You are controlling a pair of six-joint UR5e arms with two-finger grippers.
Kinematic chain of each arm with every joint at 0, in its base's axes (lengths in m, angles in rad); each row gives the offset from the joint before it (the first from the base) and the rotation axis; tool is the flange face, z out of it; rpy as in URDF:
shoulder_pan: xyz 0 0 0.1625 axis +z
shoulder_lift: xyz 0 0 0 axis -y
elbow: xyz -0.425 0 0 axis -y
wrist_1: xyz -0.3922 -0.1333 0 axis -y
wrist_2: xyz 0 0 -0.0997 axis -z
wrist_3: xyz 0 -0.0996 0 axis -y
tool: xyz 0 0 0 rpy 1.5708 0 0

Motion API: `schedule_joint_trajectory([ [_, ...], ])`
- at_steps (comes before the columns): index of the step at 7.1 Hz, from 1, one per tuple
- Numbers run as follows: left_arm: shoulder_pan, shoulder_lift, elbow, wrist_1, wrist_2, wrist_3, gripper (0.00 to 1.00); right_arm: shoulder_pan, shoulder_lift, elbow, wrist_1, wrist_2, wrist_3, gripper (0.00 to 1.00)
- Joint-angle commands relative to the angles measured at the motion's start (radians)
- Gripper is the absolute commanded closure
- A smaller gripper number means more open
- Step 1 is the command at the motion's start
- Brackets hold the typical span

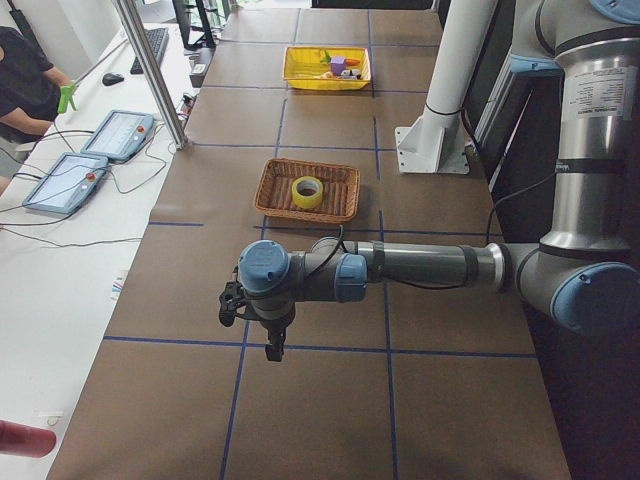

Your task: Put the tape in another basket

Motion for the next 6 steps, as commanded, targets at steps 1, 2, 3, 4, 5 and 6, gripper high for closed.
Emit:
schedule_joint_trajectory([
  [1,-0.002,0.002,0.000,-0.002,0.001,0.010,0.00,0.000,-0.001,0.000,-0.001,-0.001,0.001,0.00],
  [2,0.000,0.000,0.012,0.003,0.000,0.057,0.00,0.001,-0.001,-0.002,-0.001,-0.002,0.001,0.00],
  [3,-0.002,-0.003,0.018,0.003,0.001,0.058,0.00,0.001,-0.001,-0.002,-0.001,-0.002,0.001,0.00],
  [4,-0.002,-0.004,0.018,0.003,0.001,0.058,0.00,0.001,-0.001,-0.002,-0.001,-0.003,0.001,0.00],
  [5,0.000,-0.003,0.018,0.003,0.000,0.058,0.00,0.001,-0.001,-0.002,-0.001,-0.003,0.001,0.00],
  [6,-0.002,-0.004,0.018,0.003,0.000,0.058,0.00,0.001,-0.001,-0.002,-0.001,-0.003,0.001,0.00],
])
